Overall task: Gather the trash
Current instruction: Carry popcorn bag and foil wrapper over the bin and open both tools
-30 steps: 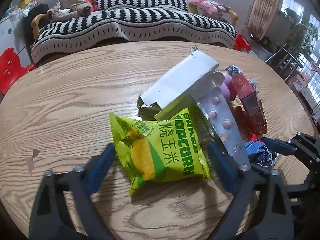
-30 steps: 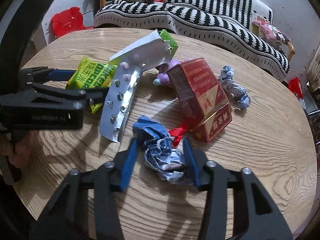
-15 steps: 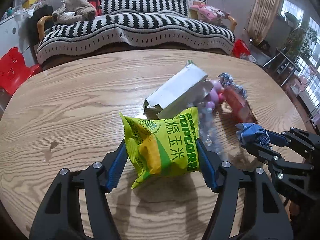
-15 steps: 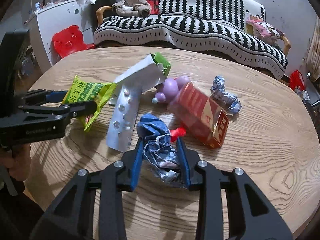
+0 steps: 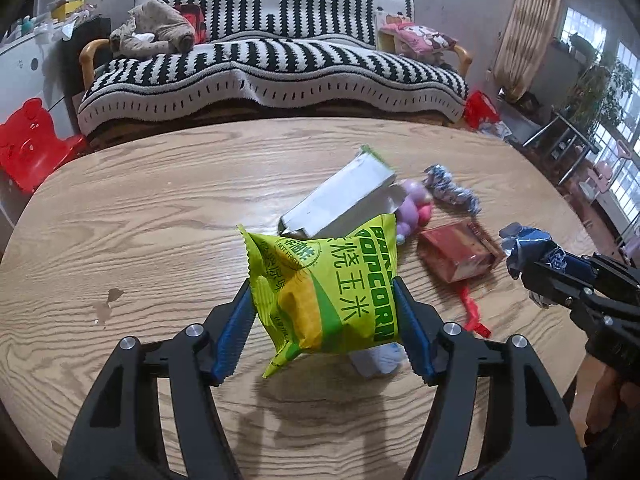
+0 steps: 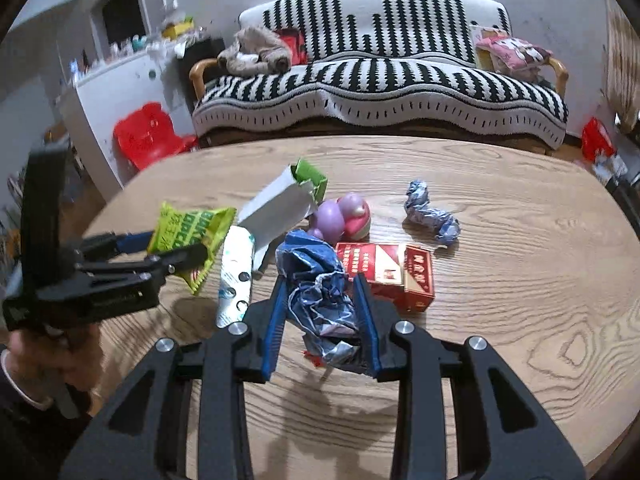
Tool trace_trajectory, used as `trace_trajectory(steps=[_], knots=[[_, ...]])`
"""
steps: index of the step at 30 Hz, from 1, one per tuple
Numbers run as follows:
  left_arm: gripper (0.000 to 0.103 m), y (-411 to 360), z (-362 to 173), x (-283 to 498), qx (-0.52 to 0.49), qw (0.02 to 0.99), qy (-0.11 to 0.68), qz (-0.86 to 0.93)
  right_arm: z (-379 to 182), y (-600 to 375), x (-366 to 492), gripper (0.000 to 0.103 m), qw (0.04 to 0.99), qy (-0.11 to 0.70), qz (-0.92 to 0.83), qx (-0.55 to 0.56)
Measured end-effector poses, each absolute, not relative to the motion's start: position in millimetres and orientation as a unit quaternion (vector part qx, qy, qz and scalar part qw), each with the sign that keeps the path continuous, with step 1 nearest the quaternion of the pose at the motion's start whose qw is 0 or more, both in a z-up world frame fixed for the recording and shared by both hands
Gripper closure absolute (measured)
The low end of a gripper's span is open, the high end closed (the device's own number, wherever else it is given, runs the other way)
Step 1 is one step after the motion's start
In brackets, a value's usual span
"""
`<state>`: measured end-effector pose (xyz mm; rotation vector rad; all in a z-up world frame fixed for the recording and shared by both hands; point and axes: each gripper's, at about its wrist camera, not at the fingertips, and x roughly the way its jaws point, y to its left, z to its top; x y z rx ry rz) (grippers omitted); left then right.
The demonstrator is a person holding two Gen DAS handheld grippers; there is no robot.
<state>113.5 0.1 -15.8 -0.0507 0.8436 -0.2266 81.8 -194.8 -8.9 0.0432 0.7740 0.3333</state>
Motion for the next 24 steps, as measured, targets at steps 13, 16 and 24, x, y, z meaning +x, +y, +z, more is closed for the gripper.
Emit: trace_trajectory(steps=[13,16,24], knots=[[0.038,-80,-7,90,0.015,0.898,0.398,-0.188,-5,-268,45,0.070,0.916,0.390,0.082,0.041],[0.038,-112,-5,79,0.026,0.891,0.395,-0.222,-5,-301,31,0.070,0.917,0.392,0.054,0.056],[0.038,-209,-6,49,0.053,0.860,0.395,-0.318,-7,-414,-29,0.070,0.913,0.390,-0.038,0.114]])
